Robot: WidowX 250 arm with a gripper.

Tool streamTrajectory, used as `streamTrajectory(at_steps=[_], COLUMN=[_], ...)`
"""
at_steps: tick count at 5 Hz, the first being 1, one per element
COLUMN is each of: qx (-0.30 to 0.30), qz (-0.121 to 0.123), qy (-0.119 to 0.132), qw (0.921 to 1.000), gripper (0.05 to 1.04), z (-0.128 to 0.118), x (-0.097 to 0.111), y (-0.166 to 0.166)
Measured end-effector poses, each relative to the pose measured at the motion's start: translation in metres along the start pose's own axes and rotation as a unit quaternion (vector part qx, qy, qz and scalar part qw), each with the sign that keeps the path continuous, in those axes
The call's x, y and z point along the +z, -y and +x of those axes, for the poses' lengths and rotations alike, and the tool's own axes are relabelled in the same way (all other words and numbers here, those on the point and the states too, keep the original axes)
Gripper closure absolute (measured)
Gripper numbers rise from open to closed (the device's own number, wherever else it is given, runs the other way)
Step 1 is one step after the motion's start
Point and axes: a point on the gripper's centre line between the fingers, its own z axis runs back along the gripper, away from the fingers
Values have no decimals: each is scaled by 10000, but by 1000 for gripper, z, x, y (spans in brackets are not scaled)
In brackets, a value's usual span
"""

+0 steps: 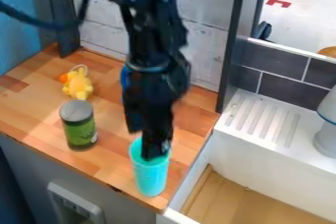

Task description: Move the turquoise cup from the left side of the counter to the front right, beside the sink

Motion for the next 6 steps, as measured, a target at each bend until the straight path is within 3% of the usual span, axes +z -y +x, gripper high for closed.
streamTrajectory(at_steps=[1, 2, 3, 4, 5, 6], qx=[129, 603, 1324, 1695, 1859, 1739], qz=[53, 48, 100, -35, -286, -313], qy=[75, 140, 184, -18, -153, -205], qw=[9999, 9981, 9910, 9855, 9820, 9841], gripper=[77, 83, 83, 83, 83, 83], z=[-11, -33, -54, -61, -55, -39], x=[17, 42, 55, 42, 30, 28], y=[-6, -33, -68, -96, -102, -86])
